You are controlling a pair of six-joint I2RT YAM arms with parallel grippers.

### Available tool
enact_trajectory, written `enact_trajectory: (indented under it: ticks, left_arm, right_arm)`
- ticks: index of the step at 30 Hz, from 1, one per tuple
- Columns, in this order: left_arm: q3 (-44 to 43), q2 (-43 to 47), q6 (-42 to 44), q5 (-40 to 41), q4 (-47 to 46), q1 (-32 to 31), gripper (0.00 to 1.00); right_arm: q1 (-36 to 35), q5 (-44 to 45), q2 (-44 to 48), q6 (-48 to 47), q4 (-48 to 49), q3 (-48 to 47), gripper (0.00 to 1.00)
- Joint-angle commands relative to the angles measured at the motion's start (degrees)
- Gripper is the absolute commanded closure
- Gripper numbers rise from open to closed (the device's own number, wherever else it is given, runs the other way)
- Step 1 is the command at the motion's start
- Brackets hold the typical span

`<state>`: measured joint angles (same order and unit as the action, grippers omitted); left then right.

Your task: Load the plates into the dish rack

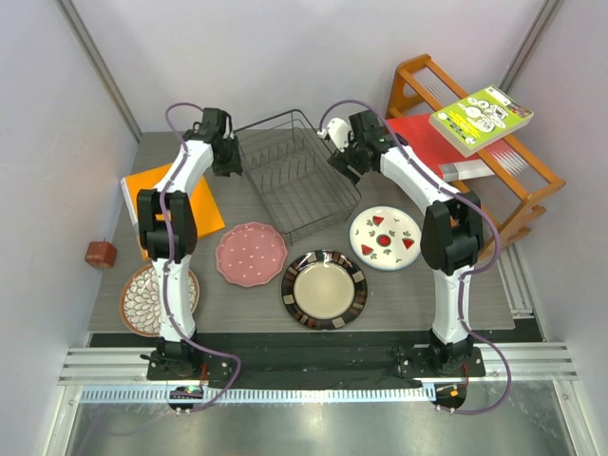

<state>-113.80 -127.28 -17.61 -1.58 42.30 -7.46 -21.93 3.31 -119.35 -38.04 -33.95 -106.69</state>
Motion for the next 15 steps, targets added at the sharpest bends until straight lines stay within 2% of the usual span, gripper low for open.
enact_trajectory:
  ticks: [1,11,15]
  left_arm:
    - [-3.2,-1.6,0.6,-3.5,-1.3,-2.6,0.61]
    - [-12.5,-7.4,4.2,1.8,-4.5,-9.2,0.55]
    - [-15.2,-9.2,5.3,6.0,-7.1,-10.5,0.45]
  right_arm:
    - [-1.2,-1.5,3.9,4.6,-2.7,1.2,0.17]
    - [-1.8,-2.3,5.6,7.9,-2.7,3.4,0.17]
    - [-1.9,-2.3,3.7,8.5,-2.3,1.9,0.17]
